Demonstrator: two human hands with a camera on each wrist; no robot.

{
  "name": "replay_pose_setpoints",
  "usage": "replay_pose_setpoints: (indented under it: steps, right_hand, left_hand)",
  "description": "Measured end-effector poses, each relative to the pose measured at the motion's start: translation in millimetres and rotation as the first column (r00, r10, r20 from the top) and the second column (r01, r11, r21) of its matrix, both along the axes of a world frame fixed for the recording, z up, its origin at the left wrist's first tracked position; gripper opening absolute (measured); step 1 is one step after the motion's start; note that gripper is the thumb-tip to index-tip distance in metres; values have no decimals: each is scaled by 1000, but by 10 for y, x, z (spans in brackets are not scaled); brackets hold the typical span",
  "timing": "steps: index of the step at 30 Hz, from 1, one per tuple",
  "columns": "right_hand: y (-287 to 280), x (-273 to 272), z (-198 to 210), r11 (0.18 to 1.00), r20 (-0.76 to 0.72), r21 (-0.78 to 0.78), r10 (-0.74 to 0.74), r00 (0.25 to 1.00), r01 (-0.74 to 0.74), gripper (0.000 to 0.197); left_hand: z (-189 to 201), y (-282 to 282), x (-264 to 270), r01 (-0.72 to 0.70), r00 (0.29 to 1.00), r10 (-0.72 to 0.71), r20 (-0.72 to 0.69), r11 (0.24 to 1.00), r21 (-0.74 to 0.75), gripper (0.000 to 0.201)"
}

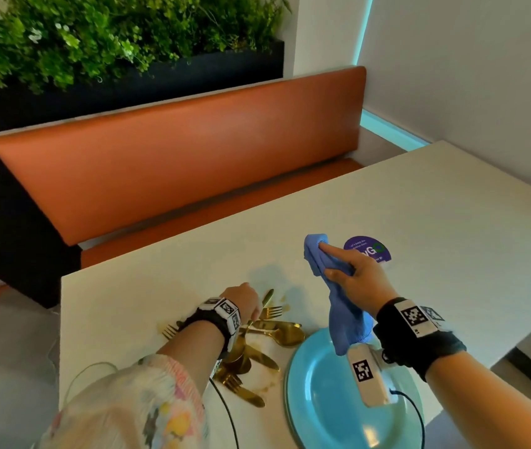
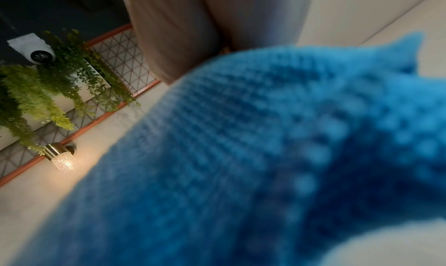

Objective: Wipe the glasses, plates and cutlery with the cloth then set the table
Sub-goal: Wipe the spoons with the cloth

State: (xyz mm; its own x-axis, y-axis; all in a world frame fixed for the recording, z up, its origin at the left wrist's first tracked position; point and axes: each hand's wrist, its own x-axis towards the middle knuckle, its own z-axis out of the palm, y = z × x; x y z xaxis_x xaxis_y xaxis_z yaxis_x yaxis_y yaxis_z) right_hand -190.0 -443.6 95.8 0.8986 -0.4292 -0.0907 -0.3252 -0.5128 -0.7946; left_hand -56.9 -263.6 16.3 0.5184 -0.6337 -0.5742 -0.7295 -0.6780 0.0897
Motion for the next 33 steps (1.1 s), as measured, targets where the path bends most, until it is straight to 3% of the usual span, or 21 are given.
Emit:
replay_pose_setpoints:
  steps: [4, 6, 9, 11, 14, 17, 19, 22, 25, 27, 31, 33]
  right_hand:
    - [33, 81, -52, 1000, -27, -15, -23, 999, 23, 45]
    - [49, 104, -72, 999, -34, -1, -41, 999, 41, 45]
    - [82, 136, -85, 998, -32, 10, -58, 998, 58, 45]
    - [101, 156, -89, 998, -28, 11, -63, 998, 64, 45]
    - [127, 169, -84, 997, -28, 15, -70, 997, 70, 46]
    - [142, 165, -88, 996, -40, 26, -85, 996, 86, 46]
    - [148, 147, -94, 992, -42, 62, -108, 993, 110, 46]
    - [156, 115, -136, 980, -29, 116, -157, 987, 160, 46]
    - [163, 89, -203, 955, -14, 204, -218, 976, 216, 38]
    - [192, 87, -219, 907, 9, 344, -262, 965, 243, 26]
    - [279, 148, -216, 713, -20, 625, -392, 920, 317, 16]
    - [346, 197, -195, 639, -53, 696, -409, 911, 328, 21]
  left_hand:
    - [-151, -7, -6, 19, 1000, -19, -3, 1000, 5, 13]
    - [-204, -5, 16, 33, 999, -33, 13, 999, 13, 25]
    - [-125, -32, 45, 117, 993, -117, -36, 993, 13, 16]
    - [-108, -47, 89, 141, 988, -141, -70, 990, 2, 30]
    - [-137, 1, 120, 209, 975, -207, -75, 978, 13, 21]
    - [-184, 76, 209, 200, 980, -200, 20, 980, -3, 45]
    - [-165, 95, 276, 180, 983, -182, -18, 981, -64, 44]
    - [7, 125, 295, 91, 986, -105, -127, 990, -112, 17]
    - [168, 192, 318, -12, 992, -14, -128, 980, -200, 21]
    - [307, 245, 332, -158, 975, 102, -198, 944, -291, 27]
    - [607, 390, 381, -471, 864, 293, -410, 759, -450, 27]
    - [724, 466, 375, -630, 753, 354, -555, 629, -455, 26]
